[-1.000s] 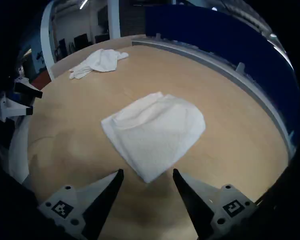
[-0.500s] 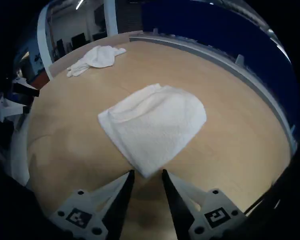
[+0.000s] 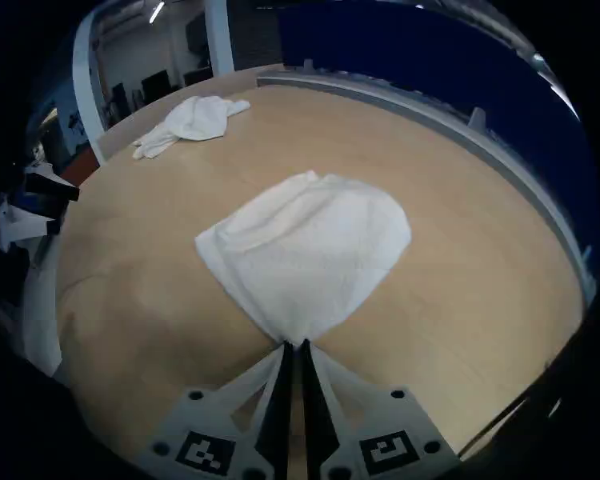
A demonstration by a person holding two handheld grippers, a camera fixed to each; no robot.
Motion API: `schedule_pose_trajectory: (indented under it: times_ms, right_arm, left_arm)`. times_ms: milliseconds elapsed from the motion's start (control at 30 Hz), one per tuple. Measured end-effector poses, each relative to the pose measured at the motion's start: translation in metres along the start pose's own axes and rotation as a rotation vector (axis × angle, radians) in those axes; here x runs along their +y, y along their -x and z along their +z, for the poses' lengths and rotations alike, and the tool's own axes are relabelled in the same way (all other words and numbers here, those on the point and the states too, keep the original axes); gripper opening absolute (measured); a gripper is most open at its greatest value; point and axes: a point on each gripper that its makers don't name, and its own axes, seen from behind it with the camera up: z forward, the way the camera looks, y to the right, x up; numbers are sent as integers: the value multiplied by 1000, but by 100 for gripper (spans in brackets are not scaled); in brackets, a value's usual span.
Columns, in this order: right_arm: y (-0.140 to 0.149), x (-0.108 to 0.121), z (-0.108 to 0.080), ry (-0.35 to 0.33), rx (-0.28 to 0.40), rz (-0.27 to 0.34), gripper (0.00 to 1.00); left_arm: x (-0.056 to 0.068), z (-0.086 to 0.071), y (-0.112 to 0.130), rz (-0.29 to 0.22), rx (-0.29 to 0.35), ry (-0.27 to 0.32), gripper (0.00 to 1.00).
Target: Fold towel
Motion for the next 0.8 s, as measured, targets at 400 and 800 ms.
schedule_pose_trajectory:
  times_ms: [400,800]
  right_arm:
    - [-68,5,-37,0,141,-32,6]
    - [-155,11,-95,13,300,-102,6]
  left_arm:
    - [2,0,-13,-2,20,4,94]
    - [7,-8,-34,12,65,6,94]
